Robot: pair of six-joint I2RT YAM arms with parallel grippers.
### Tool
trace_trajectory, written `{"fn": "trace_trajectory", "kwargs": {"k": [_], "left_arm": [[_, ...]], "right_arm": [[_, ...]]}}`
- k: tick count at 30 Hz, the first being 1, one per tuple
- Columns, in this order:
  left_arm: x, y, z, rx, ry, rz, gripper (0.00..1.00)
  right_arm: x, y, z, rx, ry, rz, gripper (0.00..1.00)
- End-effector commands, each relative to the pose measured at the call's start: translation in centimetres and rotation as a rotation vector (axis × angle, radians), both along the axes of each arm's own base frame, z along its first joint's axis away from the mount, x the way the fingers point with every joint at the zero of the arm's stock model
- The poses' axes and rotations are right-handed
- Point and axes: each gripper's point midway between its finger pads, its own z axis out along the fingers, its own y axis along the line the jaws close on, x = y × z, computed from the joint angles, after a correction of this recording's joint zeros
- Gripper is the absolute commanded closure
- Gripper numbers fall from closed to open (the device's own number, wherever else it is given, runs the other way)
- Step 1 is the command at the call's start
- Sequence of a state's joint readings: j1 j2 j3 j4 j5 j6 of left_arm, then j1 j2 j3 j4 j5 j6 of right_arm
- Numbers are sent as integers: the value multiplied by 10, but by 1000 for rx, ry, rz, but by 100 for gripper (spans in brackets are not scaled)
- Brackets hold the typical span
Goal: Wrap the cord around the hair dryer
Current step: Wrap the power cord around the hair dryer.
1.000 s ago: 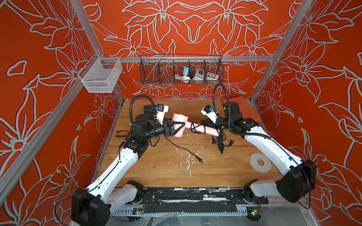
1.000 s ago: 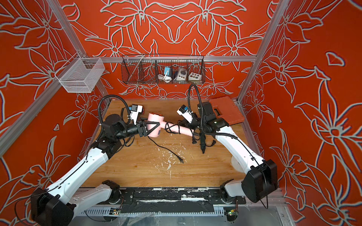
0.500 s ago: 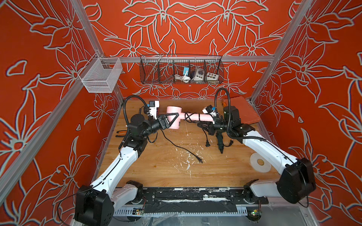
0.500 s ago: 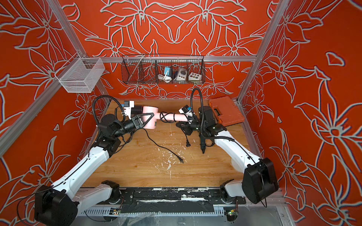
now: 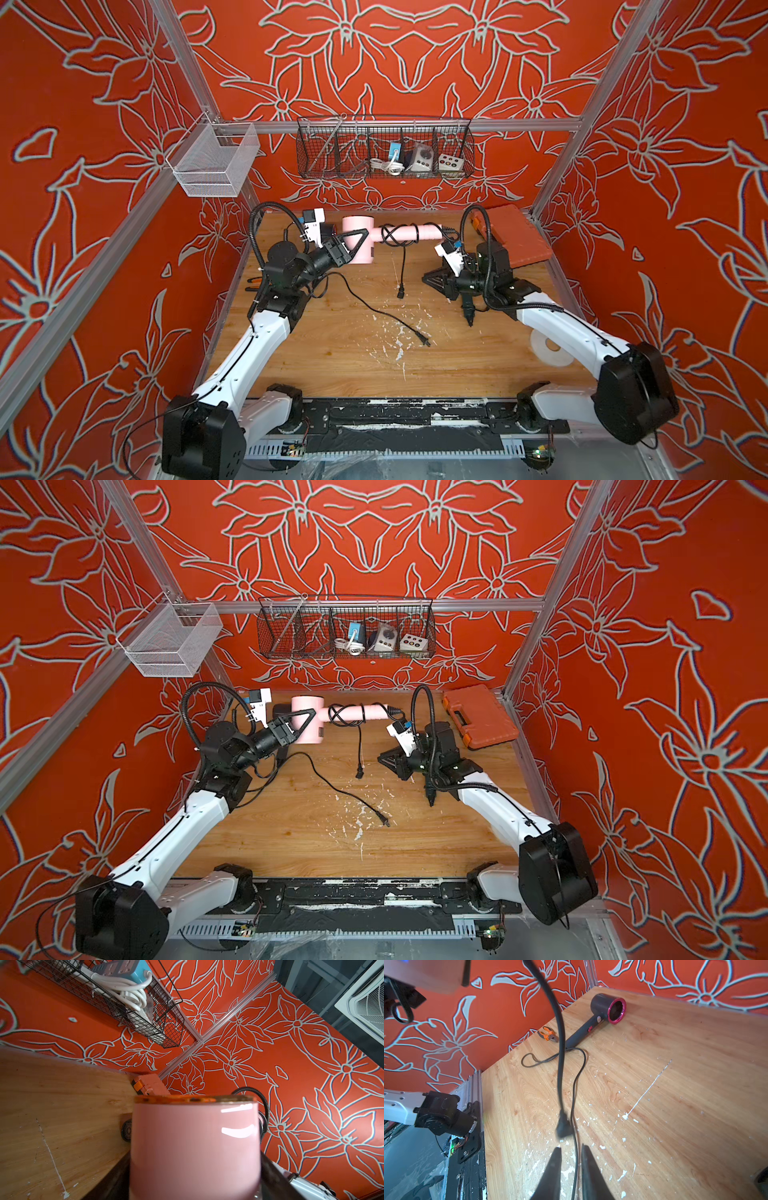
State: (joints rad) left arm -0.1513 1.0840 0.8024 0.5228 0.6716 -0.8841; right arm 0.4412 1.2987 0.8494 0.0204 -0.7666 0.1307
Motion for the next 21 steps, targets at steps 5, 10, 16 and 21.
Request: {"fn": "trace_trajectory", "kwargs": {"k": [5, 10, 16, 21], "left_arm": [[-17, 5, 60, -49, -178, 1, 100], [-19, 5, 68, -50, -189, -2, 100], [-20, 5, 75, -63, -195, -12, 100], [-21, 5, 75, -63, -193, -13, 100]], "right_arm": [[16, -3, 14, 57, -75, -72, 60], [32, -24, 34, 59, -257, -232, 35], [38, -26, 54, 40, -384, -237, 29], [19, 15, 55, 128, -349, -6, 26]]}}
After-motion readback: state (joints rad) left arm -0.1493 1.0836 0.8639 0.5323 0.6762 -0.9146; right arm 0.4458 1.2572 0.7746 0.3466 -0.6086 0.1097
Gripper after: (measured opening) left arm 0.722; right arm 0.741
